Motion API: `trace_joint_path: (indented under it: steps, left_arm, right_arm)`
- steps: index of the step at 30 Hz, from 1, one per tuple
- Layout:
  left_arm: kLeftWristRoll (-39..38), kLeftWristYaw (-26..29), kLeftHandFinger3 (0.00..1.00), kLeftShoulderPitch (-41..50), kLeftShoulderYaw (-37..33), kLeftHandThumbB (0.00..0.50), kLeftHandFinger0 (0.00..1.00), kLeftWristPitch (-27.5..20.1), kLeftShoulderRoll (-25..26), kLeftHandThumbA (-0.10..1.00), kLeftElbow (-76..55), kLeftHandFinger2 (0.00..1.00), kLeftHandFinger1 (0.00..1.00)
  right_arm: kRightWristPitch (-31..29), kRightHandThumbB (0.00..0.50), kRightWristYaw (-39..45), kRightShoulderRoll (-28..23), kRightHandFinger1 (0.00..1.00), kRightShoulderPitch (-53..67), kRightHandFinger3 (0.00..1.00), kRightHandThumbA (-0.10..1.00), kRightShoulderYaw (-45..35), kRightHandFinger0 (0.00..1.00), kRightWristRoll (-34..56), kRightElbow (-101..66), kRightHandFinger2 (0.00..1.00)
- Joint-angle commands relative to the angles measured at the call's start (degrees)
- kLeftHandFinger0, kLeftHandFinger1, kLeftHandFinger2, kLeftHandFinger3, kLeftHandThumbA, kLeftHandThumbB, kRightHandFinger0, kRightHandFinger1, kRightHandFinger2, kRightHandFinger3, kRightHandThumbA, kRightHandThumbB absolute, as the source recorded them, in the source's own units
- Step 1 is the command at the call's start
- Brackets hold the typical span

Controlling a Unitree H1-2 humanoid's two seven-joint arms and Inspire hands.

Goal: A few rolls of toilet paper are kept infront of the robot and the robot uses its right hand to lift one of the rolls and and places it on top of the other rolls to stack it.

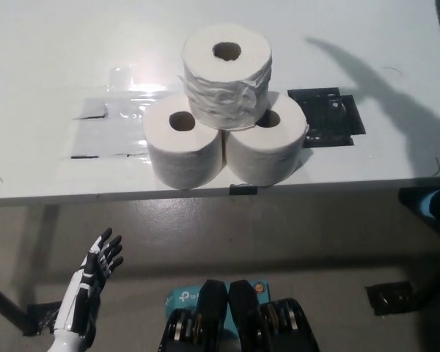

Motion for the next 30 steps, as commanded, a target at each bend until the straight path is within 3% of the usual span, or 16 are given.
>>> trace_joint_path:
  steps: [1, 5, 7, 10, 12, 16, 21, 24, 27, 28, 30]
  left_arm:
    - [-4.69, -1.24, 1.0, -9.1, 1.93, 0.161, 1.0, -2.52, -0.07, 1.0, 2.71, 1.0, 1.0]
    - [-5.47, -1.49, 1.0, -11.15, 2.08, 0.141, 1.0, -2.39, -0.42, 1.0, 4.66, 1.0, 1.0]
    - [-5.31, -1.4, 1.0, -11.88, 2.12, 0.159, 1.0, -2.44, -0.4, 1.0, 5.42, 1.0, 1.0]
    - [-4.83, -1.18, 1.0, -12.3, 2.2, 0.174, 1.0, -2.59, -0.18, 1.0, 5.81, 1.0, 1.0]
    - [-5.01, -1.15, 1.0, -12.46, 2.4, 0.183, 1.0, -2.41, 0.0, 1.0, 5.6, 1.0, 1.0]
    - [-4.66, -1.0, 1.0, -12.94, 2.4, 0.176, 1.0, -2.38, 0.11, 1.0, 5.57, 1.0, 1.0]
    - [-4.6, -1.3, 1.0, -14.03, 2.38, 0.172, 1.0, -2.35, 0.6, 1.0, 5.83, 1.0, 1.0]
    - [-4.93, -1.53, 1.0, -14.68, 2.28, 0.174, 1.0, -2.21, 0.44, 1.0, 6.03, 1.0, 1.0]
    - [-4.71, -1.4, 1.0, -15.1, 2.19, 0.18, 1.0, -1.76, 0.57, 1.0, 5.78, 1.0, 1.0]
    - [-4.55, -1.32, 1.0, -15.25, 2.19, 0.18, 1.0, -1.7, 0.69, 1.0, 5.73, 1.0, 1.0]
    - [-4.83, -1.49, 1.0, -15.46, 2.26, 0.174, 1.0, -1.69, 0.78, 1.0, 5.73, 1.0, 1.0]
  right_arm:
    - [2.08, 0.186, -14.3, -1.54, 1.0, 33.19, 1.0, 1.0, -32.48, 1.0, 11.99, -78.84, 1.0]
    - [-3.83, 0.165, -17.58, 4.97, 1.0, 48.18, 1.0, 1.0, -33.29, 1.0, 22.99, -85.39, 1.0]
    - [-7.32, 0.207, -19.2, 7.72, 1.0, 54.71, 1.0, 1.0, -30.96, 1.0, 26.94, -88.92, 1.0]
    - [-12.38, 0.189, -18.73, 8.39, 1.0, 60.48, 1.0, 1.0, -27.52, 1.0, 29.62, -90.49, 1.0]
    - [-16.36, 0.212, -16.99, 8.95, 1.0, 64.77, 1.0, 1.0, -24.25, 1.0, 32.21, -90.01, 1.0]
    - [-20.14, 0.275, -16.24, 13.05, 1.0, 69.02, 1.0, 1.0, -20.29, 1.0, 30.57, -87.64, 1.0]
    - [-22.3, 0.303, -15.64, 16.36, 1.0, 70.45, 1.0, 1.0, -16.96, 1.0, 28.44, -85.02, 1.0]
    - [-22.45, 0.305, -14.57, 17.89, 1.0, 71.86, 1.0, 1.0, -14.88, 1.0, 25.93, -83.58, 1.0]
    - [-24.2, 0.261, -13.32, 19.78, 1.0, 71.92, 1.0, 1.0, -12.73, 1.0, 24.32, -79.89, 1.0]
    - [-23.64, 0.28, -13.39, 20.77, 1.0, 72.11, 1.0, 1.0, -11.99, 1.0, 22.8, -78.86, 1.0]
    - [-23.93, 0.27, -12.88, 21.54, 1.0, 72.33, 1.0, 1.0, -10.96, 1.0, 21.44, -76.79, 1.0]
